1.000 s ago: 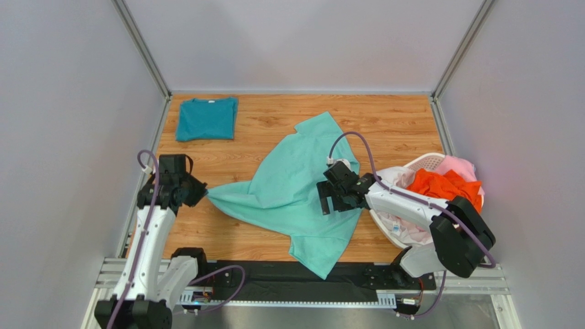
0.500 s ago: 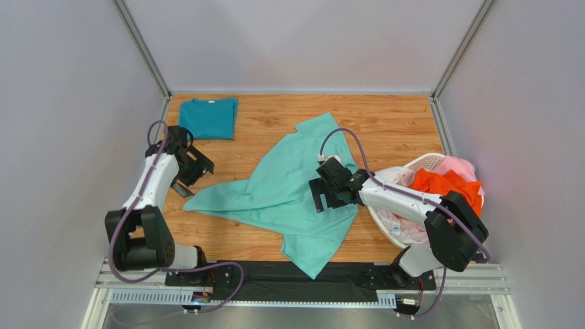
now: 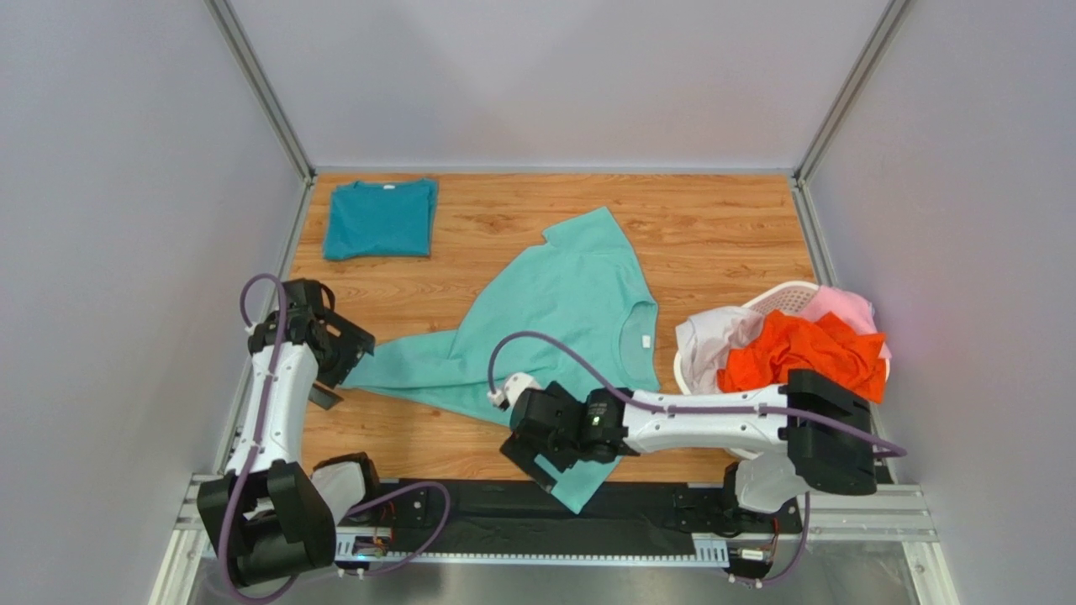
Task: Fold and stack the t-shirts
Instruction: Flatten the tshirt out
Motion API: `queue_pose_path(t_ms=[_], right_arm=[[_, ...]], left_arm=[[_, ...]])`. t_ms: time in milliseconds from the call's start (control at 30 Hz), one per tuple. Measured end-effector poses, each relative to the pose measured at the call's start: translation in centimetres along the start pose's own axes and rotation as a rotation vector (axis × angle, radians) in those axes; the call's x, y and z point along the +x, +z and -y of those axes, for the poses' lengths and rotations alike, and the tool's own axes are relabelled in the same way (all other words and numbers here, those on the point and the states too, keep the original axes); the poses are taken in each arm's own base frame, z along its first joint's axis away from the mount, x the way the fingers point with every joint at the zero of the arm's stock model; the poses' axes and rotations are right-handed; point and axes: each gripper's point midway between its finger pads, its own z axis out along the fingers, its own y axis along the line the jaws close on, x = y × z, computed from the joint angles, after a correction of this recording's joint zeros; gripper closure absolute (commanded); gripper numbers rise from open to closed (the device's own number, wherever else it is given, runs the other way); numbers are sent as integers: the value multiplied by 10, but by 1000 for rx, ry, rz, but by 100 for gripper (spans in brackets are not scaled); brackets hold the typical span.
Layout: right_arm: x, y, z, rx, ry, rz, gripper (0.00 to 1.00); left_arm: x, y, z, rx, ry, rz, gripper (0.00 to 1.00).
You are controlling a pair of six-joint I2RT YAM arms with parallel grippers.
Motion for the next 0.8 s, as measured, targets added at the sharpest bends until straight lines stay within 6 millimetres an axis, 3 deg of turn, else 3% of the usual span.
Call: queue_pose_path(t_ms=[133,300,400,533,567,667,733,800], right_arm=[[24,7,-34,-37,-112,-65,7],[54,16,-44,-26,-153,-169,10],[60,18,-45,-22,-139,-193,23],[60,21,-43,-26,-75,-216,66],[58,21,-41,-29,-60,-218,71],[50,25,-24,-7,23,-222,87],[41,30,2,41,85,-213,99],[33,35,32,95,164,-208,100]], left_arm=[[7,-1,-3,19,-3,-5,0],[14,1,-6,27,-2,-23,0],[18,1,-6,40,-2,-35,0],[19,0,-3,60,-2,-37,0],[19,0,-3,64,-2,-38,0],[19,0,-1,72,-2,-38,0],[20,0,1,78,-1,-43,0],[21,1,3,86,0,-55,0]])
